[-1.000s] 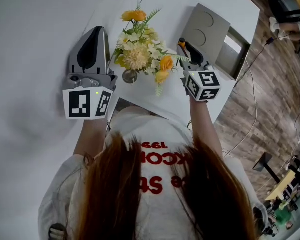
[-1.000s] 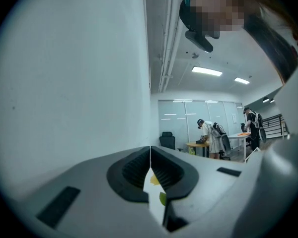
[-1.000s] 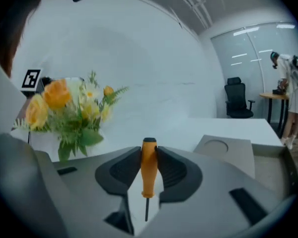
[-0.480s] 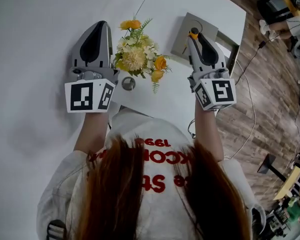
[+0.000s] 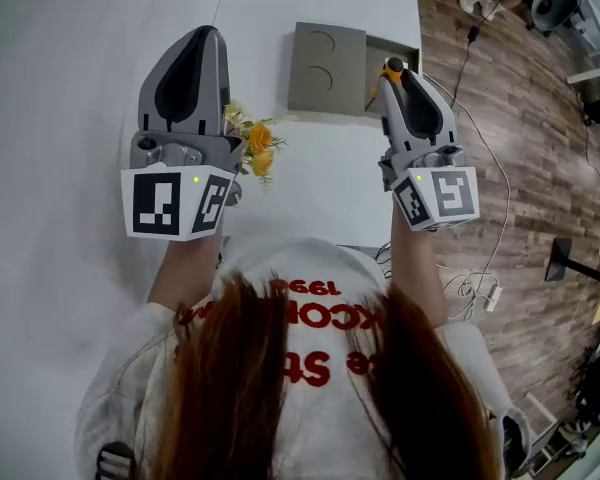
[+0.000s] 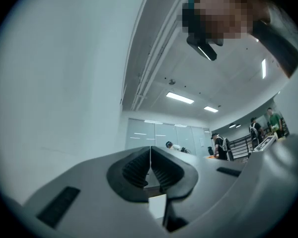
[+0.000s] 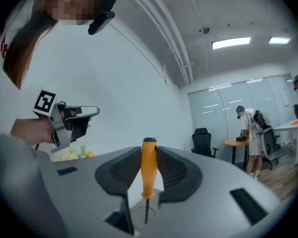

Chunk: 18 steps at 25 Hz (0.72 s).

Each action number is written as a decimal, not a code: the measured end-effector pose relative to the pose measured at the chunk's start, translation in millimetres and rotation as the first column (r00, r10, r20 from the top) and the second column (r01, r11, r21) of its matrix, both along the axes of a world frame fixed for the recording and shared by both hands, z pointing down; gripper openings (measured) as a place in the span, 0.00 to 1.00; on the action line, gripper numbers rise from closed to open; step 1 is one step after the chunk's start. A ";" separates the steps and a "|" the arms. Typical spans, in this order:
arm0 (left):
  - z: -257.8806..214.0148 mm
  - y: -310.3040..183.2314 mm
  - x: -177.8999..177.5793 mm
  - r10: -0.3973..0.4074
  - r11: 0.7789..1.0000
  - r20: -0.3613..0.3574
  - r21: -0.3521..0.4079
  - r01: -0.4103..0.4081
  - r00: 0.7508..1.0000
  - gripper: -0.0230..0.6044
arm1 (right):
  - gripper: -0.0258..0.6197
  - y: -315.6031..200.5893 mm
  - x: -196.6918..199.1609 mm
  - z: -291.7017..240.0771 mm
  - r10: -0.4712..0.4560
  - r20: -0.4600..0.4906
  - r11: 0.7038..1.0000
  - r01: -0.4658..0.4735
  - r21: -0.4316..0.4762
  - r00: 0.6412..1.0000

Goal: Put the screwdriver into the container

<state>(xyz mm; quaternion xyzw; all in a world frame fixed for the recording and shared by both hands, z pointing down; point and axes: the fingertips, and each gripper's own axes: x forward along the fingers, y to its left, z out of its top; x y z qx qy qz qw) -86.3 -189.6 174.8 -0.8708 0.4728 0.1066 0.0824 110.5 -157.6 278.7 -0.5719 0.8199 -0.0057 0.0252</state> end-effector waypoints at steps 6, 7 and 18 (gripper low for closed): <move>2.8 7.7 77.6 0.200 0.980 -0.021 -0.016 -0.200 0.980 0.05 | 0.20 31.9 55.5 -5.2 0.169 -0.009 0.986 -0.169 -0.005 0.986; 4.1 9.4 88.7 0.223 0.974 -0.018 -0.021 -0.224 0.975 0.05 | 0.20 38.0 63.1 -7.2 0.192 -0.009 0.981 -0.192 -0.007 0.981; 40.3 13.3 139.4 0.289 0.955 0.033 -0.074 -0.286 0.957 0.05 | 0.20 59.1 90.8 4.2 0.253 -0.001 0.966 -0.253 -0.051 0.967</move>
